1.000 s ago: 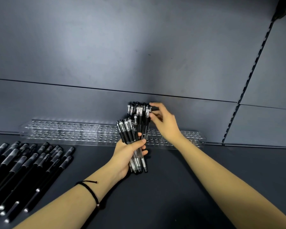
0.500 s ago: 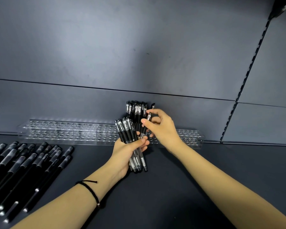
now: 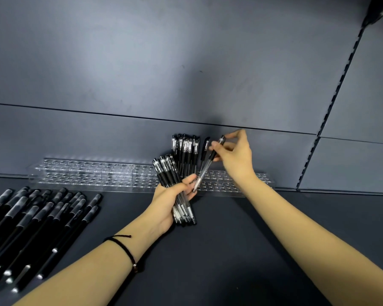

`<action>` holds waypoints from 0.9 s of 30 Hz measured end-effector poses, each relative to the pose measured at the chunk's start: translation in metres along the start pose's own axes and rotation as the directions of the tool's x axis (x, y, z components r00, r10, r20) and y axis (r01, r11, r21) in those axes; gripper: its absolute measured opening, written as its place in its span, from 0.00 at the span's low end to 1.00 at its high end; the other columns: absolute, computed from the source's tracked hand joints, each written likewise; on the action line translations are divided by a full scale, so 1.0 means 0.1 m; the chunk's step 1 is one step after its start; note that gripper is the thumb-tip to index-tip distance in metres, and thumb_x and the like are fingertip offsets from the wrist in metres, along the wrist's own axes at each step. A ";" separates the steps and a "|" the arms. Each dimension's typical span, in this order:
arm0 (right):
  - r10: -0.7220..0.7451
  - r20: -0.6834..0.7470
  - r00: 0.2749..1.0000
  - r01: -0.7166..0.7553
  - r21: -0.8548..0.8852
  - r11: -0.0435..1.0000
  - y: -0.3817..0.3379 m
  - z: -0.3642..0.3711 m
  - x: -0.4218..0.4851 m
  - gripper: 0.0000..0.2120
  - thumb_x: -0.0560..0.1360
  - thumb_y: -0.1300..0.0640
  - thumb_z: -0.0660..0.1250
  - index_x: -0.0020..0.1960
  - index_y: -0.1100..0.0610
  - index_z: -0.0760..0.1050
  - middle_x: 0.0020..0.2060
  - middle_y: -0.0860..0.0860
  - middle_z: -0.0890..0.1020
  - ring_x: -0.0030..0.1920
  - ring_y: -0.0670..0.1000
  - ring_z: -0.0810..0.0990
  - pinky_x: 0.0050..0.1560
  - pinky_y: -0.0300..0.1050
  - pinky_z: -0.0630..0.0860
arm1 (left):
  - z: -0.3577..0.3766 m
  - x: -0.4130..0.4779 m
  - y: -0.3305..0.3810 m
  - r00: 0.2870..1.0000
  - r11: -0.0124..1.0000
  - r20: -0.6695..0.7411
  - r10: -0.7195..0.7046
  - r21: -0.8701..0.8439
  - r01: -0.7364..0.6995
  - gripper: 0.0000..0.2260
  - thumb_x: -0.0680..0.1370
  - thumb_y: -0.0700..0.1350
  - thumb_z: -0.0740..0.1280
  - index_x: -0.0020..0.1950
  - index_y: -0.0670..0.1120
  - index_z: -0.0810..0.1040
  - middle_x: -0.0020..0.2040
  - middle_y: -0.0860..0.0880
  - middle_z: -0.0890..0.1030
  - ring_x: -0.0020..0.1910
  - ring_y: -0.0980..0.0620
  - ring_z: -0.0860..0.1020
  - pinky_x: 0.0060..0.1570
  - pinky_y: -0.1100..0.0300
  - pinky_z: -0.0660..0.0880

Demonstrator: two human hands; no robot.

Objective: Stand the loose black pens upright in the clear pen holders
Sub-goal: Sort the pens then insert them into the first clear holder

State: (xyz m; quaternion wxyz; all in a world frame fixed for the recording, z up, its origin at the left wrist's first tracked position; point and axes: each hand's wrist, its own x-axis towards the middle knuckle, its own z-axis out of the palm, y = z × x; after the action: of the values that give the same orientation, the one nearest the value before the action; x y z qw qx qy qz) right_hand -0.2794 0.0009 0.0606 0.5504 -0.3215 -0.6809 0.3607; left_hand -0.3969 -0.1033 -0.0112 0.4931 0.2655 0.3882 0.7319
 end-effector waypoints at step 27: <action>-0.354 0.069 0.933 0.354 -0.358 0.864 0.04 0.23 -0.05 0.10 0.78 0.48 0.66 0.49 0.54 0.77 0.47 0.47 0.74 0.39 0.46 0.74 0.42 0.45 0.74 | 0.02 -0.06 0.02 0.998 0.998 -0.065 0.009 0.062 -0.005 0.06 0.74 0.38 0.72 0.50 0.37 0.81 0.44 0.43 0.86 0.44 0.49 0.85 0.44 0.56 0.82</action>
State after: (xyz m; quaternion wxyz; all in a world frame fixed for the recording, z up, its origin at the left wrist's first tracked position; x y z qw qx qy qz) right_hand -0.3004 -0.0042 0.0512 0.5376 -0.2872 -0.7834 0.1213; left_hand -0.3942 -0.1089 -0.0087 0.4690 0.2579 0.4258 0.7296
